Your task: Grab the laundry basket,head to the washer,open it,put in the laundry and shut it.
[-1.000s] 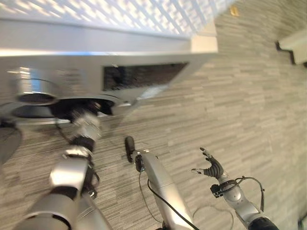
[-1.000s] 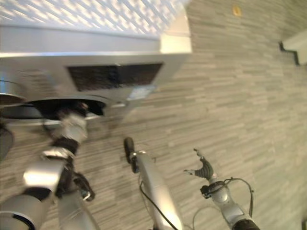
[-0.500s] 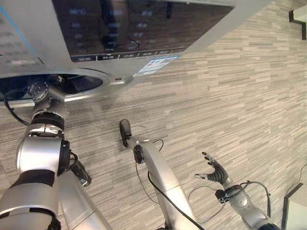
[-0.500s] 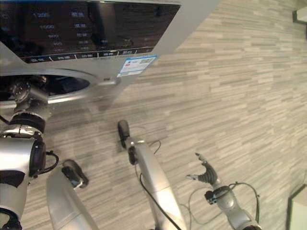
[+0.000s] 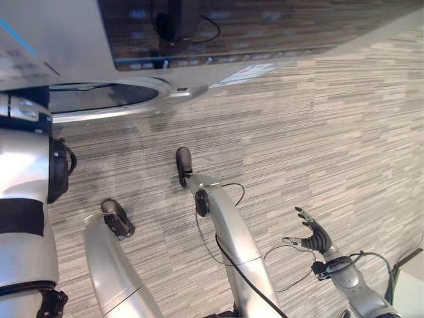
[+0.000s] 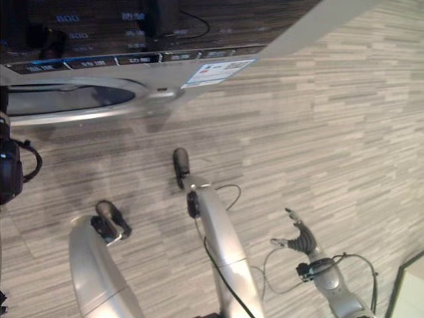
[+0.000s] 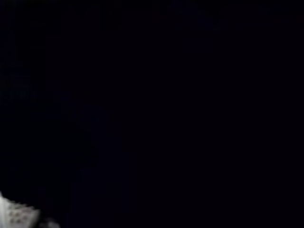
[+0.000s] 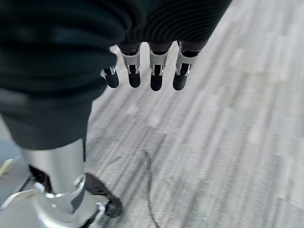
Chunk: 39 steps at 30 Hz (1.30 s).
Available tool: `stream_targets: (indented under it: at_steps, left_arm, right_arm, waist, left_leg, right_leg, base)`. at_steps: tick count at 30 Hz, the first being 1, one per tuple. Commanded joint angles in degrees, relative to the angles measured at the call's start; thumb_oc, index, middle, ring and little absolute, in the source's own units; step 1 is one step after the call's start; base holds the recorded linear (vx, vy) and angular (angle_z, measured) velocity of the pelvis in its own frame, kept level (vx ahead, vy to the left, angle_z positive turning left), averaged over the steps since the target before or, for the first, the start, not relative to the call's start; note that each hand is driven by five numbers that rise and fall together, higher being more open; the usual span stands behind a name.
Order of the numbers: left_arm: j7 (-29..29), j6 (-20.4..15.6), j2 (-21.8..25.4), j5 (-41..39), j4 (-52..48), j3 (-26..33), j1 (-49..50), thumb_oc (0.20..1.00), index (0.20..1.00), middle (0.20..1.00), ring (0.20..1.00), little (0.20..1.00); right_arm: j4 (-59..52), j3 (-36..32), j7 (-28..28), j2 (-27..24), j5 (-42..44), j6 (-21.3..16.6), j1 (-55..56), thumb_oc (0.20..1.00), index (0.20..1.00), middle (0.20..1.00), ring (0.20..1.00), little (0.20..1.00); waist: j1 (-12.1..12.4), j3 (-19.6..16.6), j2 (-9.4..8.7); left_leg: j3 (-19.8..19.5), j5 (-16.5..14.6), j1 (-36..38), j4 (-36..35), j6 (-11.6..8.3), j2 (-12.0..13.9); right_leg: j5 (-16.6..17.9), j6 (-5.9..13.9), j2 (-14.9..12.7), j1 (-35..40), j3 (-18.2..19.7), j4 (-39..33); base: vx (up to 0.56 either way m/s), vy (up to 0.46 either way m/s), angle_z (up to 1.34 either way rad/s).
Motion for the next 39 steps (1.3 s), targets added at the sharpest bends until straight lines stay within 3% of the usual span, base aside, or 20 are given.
stream_targets:
  at_steps: [1, 2, 6, 8, 9, 10, 14, 21, 27, 31, 32, 35, 37, 39]
  left_arm:
    - [0.1, -4.5, 3.3, 1.0, -3.1, -0.7, 1.0, 0.388, 0.388, 0.388, 0.388, 0.388]
    - [0.1, -3.6, 3.0, 1.3, -2.5, -1.6, 0.8, 1.0, 1.0, 1.0, 1.0, 1.0]
    - [-1.1, -0.6, 2.5, 3.4, 0.1, -5.6, -2.2, 1.0, 1.0, 1.0, 1.0, 1.0]
    - [-0.9, 2.4, 2.5, 8.0, 2.4, -7.8, -2.6, 1.0, 1.0, 1.0, 1.0, 1.0]
    - [-1.8, 5.8, 3.3, 12.2, 6.6, -9.7, -2.8, 1.0, 1.0, 1.0, 1.0, 1.0]
    - [-1.7, 6.3, 3.3, 13.5, 7.5, -10.7, -3.5, 1.0, 1.0, 1.0, 1.0, 1.0]
    - [-7.4, 12.3, 3.0, 20.0, 13.1, -13.5, -0.8, 1.0, 1.0, 1.0, 1.0, 1.0]
    - [-9.7, 15.1, 1.1, 32.8, 14.4, -12.4, 7.9, 1.0, 1.0, 1.0, 1.0, 1.0]
    - [-8.9, 13.4, -0.6, 39.2, 9.6, -8.6, 21.2, 1.0, 1.0, 1.0, 1.0, 1.0]
    - [-5.0, 8.7, -1.3, 40.4, -5.7, -4.1, 36.7, 1.0, 1.0, 1.0, 1.0, 1.0]
    - [-5.2, 6.4, -2.2, 39.6, -11.3, -1.9, 43.1, 1.0, 1.0, 1.0, 1.0, 1.0]
    - [-6.3, 4.1, -3.6, 38.6, -19.7, 1.1, 55.2, 1.0, 1.0, 1.0, 1.0, 1.0]
    - [-6.8, 3.8, -3.7, 38.5, -20.5, 1.5, 57.5, 1.0, 1.0, 1.0, 1.0, 1.0]
    - [-10.1, 2.7, -7.0, 36.0, -22.8, 3.9, 67.7, 1.0, 1.0, 1.0, 1.0, 1.0]
  right_arm:
    - [0.6, -2.0, -1.0, -2.6, 2.2, -0.1, 1.3, 1.0, 1.0, 1.0, 1.0, 1.0]
    - [0.3, -1.8, -1.1, -3.1, 2.3, -0.2, 0.4, 1.0, 1.0, 1.0, 1.0, 1.0]
    - [-2.0, -1.1, 0.4, -6.0, -0.3, -0.2, 1.0, 1.0, 1.0, 1.0, 1.0, 1.0]
    - [-2.2, -2.0, 0.4, -6.6, -0.5, -0.1, 1.7, 1.0, 1.0, 1.0, 1.0, 1.0]
    - [-0.9, -2.3, 0.2, -6.4, 0.3, -0.3, 1.5, 1.0, 1.0, 1.0, 1.0, 1.0]
    - [0.3, -2.5, 0.0, -6.1, 1.0, -0.2, 1.4, 1.0, 1.0, 1.0, 1.0, 1.0]
    - [4.7, -1.5, 0.9, -4.4, 3.8, 0.1, -0.1, 1.0, 1.0, 1.0, 1.0, 1.0]
    - [4.7, 1.8, 4.2, -4.2, 3.0, -0.4, 0.6, 1.0, 1.0, 1.0, 1.0, 1.0]
    - [9.4, 4.5, 3.4, -3.1, 1.8, -0.7, -2.9, 1.0, 1.0, 1.0, 1.0, 1.0]
    - [12.7, 4.6, 2.2, -1.1, 0.1, -0.7, -3.4, 1.0, 1.0, 1.0, 1.0, 1.0]
    - [14.7, 4.7, 1.3, 0.0, -1.3, -0.5, -3.9, 1.0, 1.0, 1.0, 1.0, 1.0]
    - [16.5, 3.0, 0.7, 1.1, -1.6, 0.1, -4.4, 1.0, 1.0, 1.0, 1.0, 1.0]
    - [17.6, 2.6, 0.5, 1.5, -1.6, 0.1, -4.7, 1.0, 1.0, 1.0, 1.0, 1.0]
    - [20.2, 0.2, 0.4, 2.5, -1.3, 0.6, -4.8, 1.0, 1.0, 1.0, 1.0, 1.0]
  waist:
    - [-0.7, -0.9, 2.3]
    - [-0.5, -0.8, 2.64]
    - [0.2, -0.1, 3.51]
    - [0.5, 0.1, 4.12]
    - [0.7, 0.1, 4.47]
    - [0.8, 0.2, 4.64]
    - [1.3, -0.3, 5.77]
    - [1.2, -1.5, 6.36]
    - [1.2, -0.5, 5.66]
    - [2.7, 0.7, 5.39]
    - [3.3, 1.1, 5.47]
    - [4.5, 2.0, 5.52]
    - [4.7, 2.1, 5.61]
    - [5.8, 2.0, 5.73]
  left_leg:
    - [2.3, -0.5, 0.8, 4.3, 8.4, -3.6]
    - [2.4, -0.5, 0.7, 4.3, 8.43, -3.7]
    - [2.7, -0.3, 0.2, 3.8, 8.65, -4.7]
    - [3.0, 0.3, 0.1, 3.0, 8.67, -5.4]
    - [3.2, 0.5, 0.2, 2.5, 8.72, -5.7]
    - [3.3, 0.8, 0.3, 2.1, 8.7, -6.1]
    - [4.1, 1.8, 1.2, 0.2, 8.73, -7.0]
    - [5.4, 3.6, 5.6, -6.1, 8.26, -9.0]
    - [6.4, 6.5, 14.3, -14.2, 7.27, -10.8]
    - [6.4, 8.9, 21.1, -20.6, 6.87, -12.6]
    - [6.6, 9.8, 23.5, -23.0, 6.67, -13.1]
    - [6.6, 11.8, 28.9, -28.0, 6.51, -14.9]
    - [6.6, 12.3, 30.3, -29.3, 6.45, -15.2]
    - [6.4, 14.8, 37.7, -35.8, 5.96, -17.0]
  right_leg:
    - [-6.8, 2.73, -0.1, 3.4, -2.4, 2.5]
    - [-6.9, 2.69, -0.3, 3.1, -2.3, 2.7]
    - [-7.0, 2.71, -1.4, 2.8, -2.1, 2.9]
    - [-6.8, 2.72, -1.9, 2.8, -2.2, 2.6]
    - [-6.6, 2.67, -2.2, 2.8, -2.0, 2.3]
    - [-6.6, 2.65, -2.3, 2.8, -1.9, 2.2]
    - [-6.4, 2.58, -2.9, 3.6, -1.5, 1.5]
    - [-5.5, 2.97, -3.8, 7.4, -0.8, -1.9]
    - [-3.9, 3.74, -4.6, 15.9, -0.3, -7.9]
    - [-3.1, 3.94, -5.8, 21.8, -0.3, -11.9]
    - [-2.7, 4.01, -6.3, 23.7, -0.4, -13.3]
    - [-1.8, 4.21, -7.1, 28.6, -0.6, -16.6]
    - [-1.7, 4.25, -7.3, 29.9, -0.8, -17.0]
    - [-0.6, 4.68, -8.2, 37.0, -1.4, -20.8]
  base:
    - [0.02, 0.022, 0.05]
    - [0.02, 0.02, 0.05]
    - [0.0, -0.013, 0.1]
    - [-0.01, -0.028, 0.09]
    - [-0.02, -0.012, 0.14]
    - [-0.02, -0.002, 0.22]
    - [-0.01, 0.019, 0.21]
    - [-0.02, 0.011, 0.11]
    - [-0.06, -0.008, 0.1]
    - [-0.04, -0.037, 0.17]
    - [-0.04, 0.009, 0.17]
    - [-0.03, 0.011, 0.21]
    - [0.0, 0.015, 0.17]
    - [0.02, 0.027, 0.18]
